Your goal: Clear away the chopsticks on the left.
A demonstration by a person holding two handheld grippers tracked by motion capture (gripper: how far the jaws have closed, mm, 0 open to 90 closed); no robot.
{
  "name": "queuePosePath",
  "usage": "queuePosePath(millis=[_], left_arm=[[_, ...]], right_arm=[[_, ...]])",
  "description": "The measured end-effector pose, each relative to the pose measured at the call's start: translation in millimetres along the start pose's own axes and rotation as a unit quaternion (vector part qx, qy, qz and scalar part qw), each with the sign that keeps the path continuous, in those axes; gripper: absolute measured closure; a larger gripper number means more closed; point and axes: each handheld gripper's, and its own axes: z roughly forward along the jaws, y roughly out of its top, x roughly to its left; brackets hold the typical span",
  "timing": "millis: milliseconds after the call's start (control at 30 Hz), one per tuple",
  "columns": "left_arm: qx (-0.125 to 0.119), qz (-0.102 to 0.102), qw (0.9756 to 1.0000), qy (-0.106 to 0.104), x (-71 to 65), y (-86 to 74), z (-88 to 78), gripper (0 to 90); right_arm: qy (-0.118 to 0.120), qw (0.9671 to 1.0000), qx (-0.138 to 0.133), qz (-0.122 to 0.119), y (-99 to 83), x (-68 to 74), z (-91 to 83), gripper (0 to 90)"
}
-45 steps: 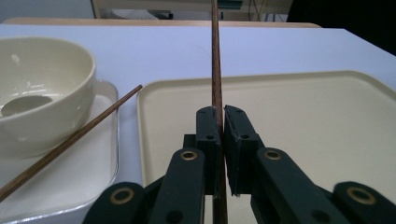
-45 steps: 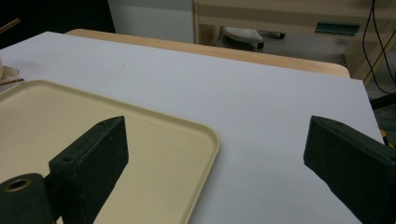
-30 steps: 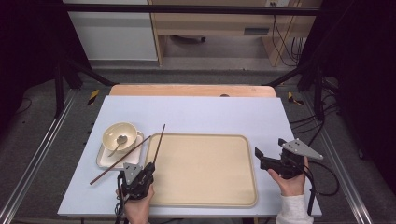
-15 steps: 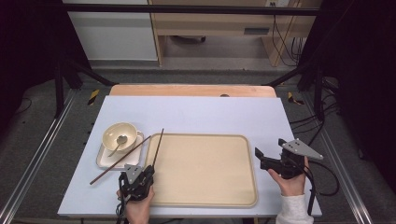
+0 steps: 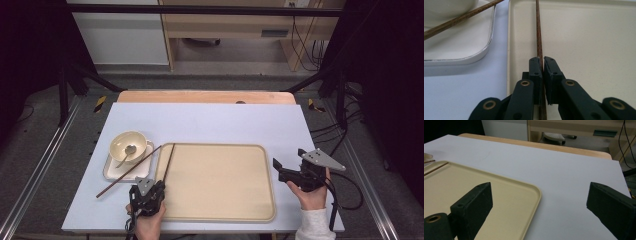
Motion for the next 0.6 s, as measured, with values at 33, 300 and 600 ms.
queuePosePath(millis=[33,300,600], left_arm=[[0.001,0.000,1.0000,0.001,0.2,-0.3,0.5,84.9],[0.006,0.001,1.0000,0.002,0.2,0.2,1.4,84.7],[0.006,0.007,0.9999,-0.007,0.0,0.5,1.8,80.0]], right_arm=[[0.000,1.0000,0.000,0.000,0.0,0.0,0.0,7.1],[0.000,1.0000,0.001,0.001,-0.1,0.3,0.3,7.1],[0.000,1.0000,0.002,0.001,0.0,0.3,0.2,7.0]])
